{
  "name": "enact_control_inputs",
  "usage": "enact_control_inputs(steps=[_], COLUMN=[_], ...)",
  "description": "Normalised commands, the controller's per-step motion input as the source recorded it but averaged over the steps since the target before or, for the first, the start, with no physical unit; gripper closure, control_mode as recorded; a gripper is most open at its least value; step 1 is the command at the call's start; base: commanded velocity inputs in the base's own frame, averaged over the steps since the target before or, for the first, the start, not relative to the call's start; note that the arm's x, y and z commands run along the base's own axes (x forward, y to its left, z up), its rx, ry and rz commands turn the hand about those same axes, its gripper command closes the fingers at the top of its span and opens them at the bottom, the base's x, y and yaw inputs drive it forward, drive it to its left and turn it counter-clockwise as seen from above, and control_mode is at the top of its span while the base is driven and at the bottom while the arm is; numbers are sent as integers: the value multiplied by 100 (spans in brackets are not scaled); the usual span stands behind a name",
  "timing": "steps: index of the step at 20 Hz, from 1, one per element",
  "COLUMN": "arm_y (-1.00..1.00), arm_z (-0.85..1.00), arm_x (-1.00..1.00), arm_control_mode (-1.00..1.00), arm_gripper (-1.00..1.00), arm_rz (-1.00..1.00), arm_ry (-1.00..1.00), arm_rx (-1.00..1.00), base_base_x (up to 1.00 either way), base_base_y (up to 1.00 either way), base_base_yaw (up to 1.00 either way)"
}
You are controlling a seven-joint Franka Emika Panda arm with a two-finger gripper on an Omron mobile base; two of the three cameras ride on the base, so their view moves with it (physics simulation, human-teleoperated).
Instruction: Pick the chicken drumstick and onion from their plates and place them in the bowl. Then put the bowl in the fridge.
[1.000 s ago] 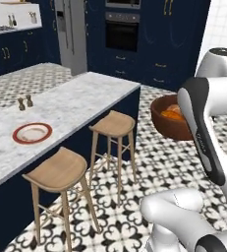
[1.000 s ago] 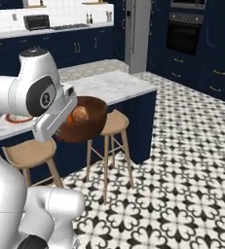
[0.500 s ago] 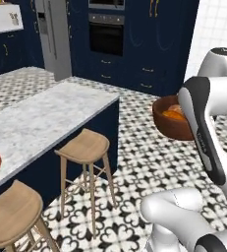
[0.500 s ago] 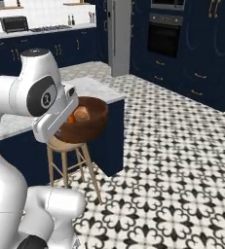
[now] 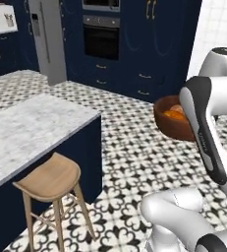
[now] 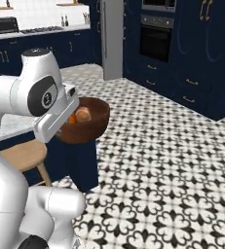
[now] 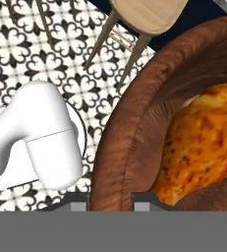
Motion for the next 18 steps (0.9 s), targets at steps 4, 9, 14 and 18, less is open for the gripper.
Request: enact_control_inputs(steps=[4, 9, 14, 18], arm_y=[0, 0, 0, 0], arm_z=[0, 0, 0, 0], arm_x=[0, 0, 0, 0], arm_control_mode=[100, 100, 100, 100], arm_gripper=[100, 100, 100, 100], arm_rz=[0, 0, 0, 0], arm_ry=[0, 0, 0, 0], arm_rx=[0, 0, 0, 0], base_base_x=[79, 65, 29, 13], base_base_y=[-69, -71, -94, -100], base_base_yaw=[56, 65, 53, 47])
